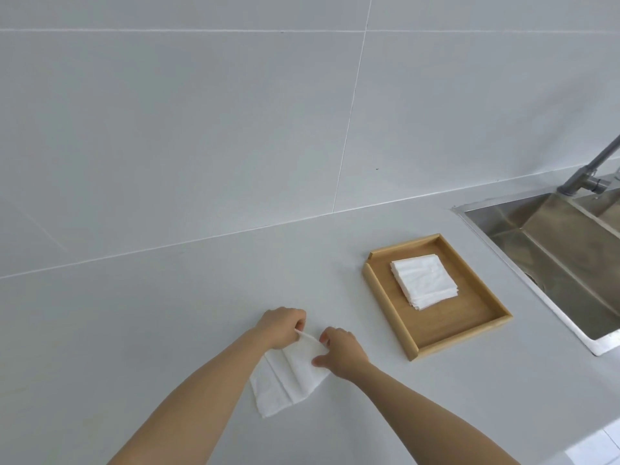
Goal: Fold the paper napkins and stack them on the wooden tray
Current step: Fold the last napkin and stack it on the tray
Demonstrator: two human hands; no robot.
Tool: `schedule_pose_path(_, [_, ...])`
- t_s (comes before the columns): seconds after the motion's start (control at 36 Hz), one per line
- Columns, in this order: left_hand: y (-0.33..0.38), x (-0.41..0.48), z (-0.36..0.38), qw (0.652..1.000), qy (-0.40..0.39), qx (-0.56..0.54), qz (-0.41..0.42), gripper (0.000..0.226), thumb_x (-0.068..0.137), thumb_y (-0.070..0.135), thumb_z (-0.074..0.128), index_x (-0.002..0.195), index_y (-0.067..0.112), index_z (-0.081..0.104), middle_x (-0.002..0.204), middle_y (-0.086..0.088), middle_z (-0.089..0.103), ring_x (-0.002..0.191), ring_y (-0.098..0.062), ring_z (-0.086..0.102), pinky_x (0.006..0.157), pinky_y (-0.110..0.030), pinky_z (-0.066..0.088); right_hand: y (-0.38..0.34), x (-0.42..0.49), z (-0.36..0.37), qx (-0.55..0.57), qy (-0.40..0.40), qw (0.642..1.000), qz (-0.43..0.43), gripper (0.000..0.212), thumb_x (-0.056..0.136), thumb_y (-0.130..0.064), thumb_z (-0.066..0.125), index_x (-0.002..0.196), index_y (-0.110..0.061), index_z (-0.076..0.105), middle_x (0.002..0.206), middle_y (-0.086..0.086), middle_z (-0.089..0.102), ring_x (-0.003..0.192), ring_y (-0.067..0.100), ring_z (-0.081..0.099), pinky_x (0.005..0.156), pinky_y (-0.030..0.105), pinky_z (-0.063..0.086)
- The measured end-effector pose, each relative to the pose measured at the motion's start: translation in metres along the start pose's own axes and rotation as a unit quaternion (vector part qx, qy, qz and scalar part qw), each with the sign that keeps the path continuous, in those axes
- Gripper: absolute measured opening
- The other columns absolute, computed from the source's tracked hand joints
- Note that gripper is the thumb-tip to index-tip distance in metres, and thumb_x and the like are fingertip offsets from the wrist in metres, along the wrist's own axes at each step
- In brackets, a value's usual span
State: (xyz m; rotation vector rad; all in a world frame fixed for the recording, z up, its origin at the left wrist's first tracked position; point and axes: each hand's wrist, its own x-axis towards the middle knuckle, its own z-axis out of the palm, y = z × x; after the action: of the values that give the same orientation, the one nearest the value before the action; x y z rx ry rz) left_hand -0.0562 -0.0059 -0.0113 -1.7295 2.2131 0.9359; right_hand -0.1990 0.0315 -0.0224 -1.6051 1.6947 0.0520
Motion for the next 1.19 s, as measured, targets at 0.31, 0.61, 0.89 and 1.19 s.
schedule_pose_path(0.31, [-0.040,-0.011,-0.038,0.991,0.087,-0.080,-0.061,0.023,0.085,0.006,0.050,0.106,0.010,0.059,0.112,-0.014,0.063,0.105,-0.032,0.057,0.081,-0.031,0.044,-0.034,0.033,-0.022,0.029,0.058,0.997,-0.031,0.019,0.088,-0.012,0.050,0.104,-0.005,0.059,0.100,0.010,0.057,0.083,0.020,0.048,0.070,0.028,0.039])
schedule_pose_path(0.61, [-0.059,-0.019,-0.046,0.992,0.063,-0.093,-0.057,0.034,0.079,0.007,0.055,0.055,0.027,0.042,0.071,0.005,0.049,0.073,-0.019,0.047,0.054,-0.021,0.034,-0.050,0.033,-0.039,-0.003,0.038,0.996,-0.086,0.008,0.086,-0.009,0.050,0.086,-0.012,0.057,0.087,0.001,0.053,0.080,0.018,0.049,0.067,0.028,0.041])
schedule_pose_path(0.89, [-0.068,-0.035,-0.037,0.994,-0.048,-0.072,-0.059,0.007,0.078,0.010,0.067,0.084,0.012,0.065,0.076,0.008,0.052,0.084,-0.016,0.050,0.058,-0.017,0.037,-0.056,0.019,-0.031,-0.112,-0.136,0.975,-0.137,0.023,0.082,-0.012,0.064,0.102,-0.001,0.063,0.119,0.014,0.062,0.091,0.020,0.052,0.078,0.028,0.041])
schedule_pose_path(1.19, [-0.069,-0.034,-0.033,0.987,-0.119,-0.056,-0.093,0.040,0.075,0.022,0.074,0.111,0.008,0.062,0.096,0.004,0.050,0.090,-0.014,0.048,0.069,-0.020,0.038,-0.051,0.022,-0.027,-0.099,-0.143,0.980,-0.096,0.035,0.086,-0.033,0.061,0.110,-0.008,0.058,0.112,0.009,0.059,0.094,0.018,0.049,0.080,0.028,0.039])
